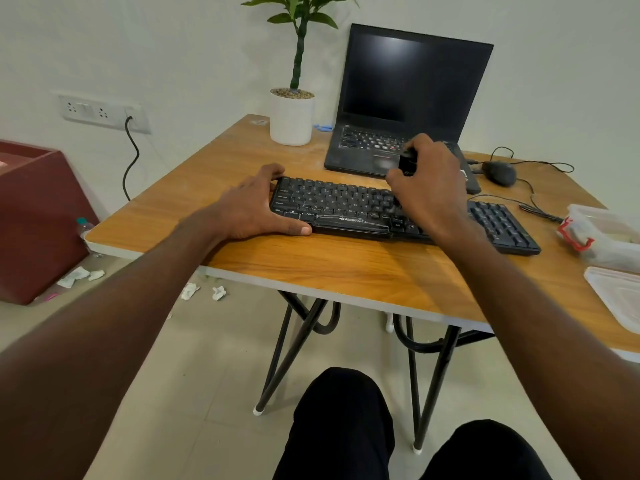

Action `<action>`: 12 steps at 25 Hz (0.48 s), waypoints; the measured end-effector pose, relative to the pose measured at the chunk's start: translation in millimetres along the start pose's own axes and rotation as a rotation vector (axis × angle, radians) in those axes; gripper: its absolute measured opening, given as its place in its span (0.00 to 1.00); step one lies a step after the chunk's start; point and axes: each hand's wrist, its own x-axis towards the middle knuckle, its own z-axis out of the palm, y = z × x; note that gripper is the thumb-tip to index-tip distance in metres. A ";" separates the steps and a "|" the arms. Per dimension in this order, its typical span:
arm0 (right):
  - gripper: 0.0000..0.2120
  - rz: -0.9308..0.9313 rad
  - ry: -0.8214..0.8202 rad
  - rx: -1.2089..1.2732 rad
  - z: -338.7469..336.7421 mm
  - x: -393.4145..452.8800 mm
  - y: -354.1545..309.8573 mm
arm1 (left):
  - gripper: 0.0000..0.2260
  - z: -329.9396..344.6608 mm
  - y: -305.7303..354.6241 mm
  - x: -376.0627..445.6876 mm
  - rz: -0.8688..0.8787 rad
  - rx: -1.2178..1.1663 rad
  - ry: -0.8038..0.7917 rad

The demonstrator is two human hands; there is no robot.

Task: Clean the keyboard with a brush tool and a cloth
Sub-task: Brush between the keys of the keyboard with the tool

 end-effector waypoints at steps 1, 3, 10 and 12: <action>0.15 -0.014 -0.024 0.006 2.5 -0.5 -3.6 | 0.64 0.0 -0.1 0.1 -0.001 0.002 0.001; 0.13 -0.069 -0.118 0.072 10.6 -0.8 -14.7 | 0.64 0.1 -0.2 0.7 -0.004 0.003 0.001; 0.13 0.026 -0.227 0.364 -2.8 1.8 -3.4 | 0.65 0.8 0.2 -0.5 -0.001 -0.006 0.006; 0.14 0.036 -0.177 0.198 -14.4 1.8 15.7 | 0.64 1.3 0.3 0.1 0.004 -0.012 0.010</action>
